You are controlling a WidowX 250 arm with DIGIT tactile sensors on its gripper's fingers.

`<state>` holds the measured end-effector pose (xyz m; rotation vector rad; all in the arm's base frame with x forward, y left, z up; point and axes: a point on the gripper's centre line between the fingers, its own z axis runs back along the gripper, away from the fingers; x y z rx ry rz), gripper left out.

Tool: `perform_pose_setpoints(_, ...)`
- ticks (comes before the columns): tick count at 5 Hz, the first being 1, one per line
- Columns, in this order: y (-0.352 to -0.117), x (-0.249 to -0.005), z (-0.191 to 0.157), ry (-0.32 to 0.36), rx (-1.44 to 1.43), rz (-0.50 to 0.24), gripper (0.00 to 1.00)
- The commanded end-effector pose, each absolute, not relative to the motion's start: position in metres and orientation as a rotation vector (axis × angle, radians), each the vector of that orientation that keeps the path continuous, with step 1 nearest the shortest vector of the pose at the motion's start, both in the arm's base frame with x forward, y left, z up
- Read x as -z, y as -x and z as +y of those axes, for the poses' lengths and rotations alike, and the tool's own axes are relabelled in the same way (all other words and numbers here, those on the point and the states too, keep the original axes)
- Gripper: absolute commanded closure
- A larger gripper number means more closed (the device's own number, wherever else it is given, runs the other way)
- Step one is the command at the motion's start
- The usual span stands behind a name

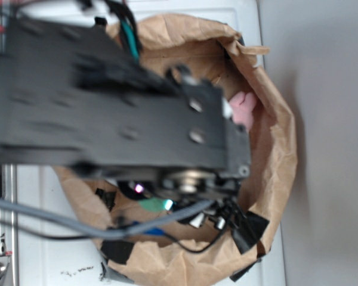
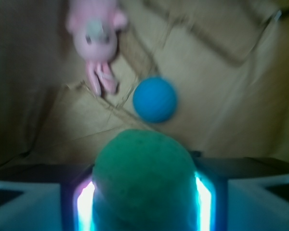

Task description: Grab the green ball.

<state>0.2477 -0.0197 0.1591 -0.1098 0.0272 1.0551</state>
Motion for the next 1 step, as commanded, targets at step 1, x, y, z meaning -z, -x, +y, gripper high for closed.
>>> perform_pose_setpoints(1,-0.2343,-0.2094,0.0046,0.045,-1.031,-0.129,1.00)
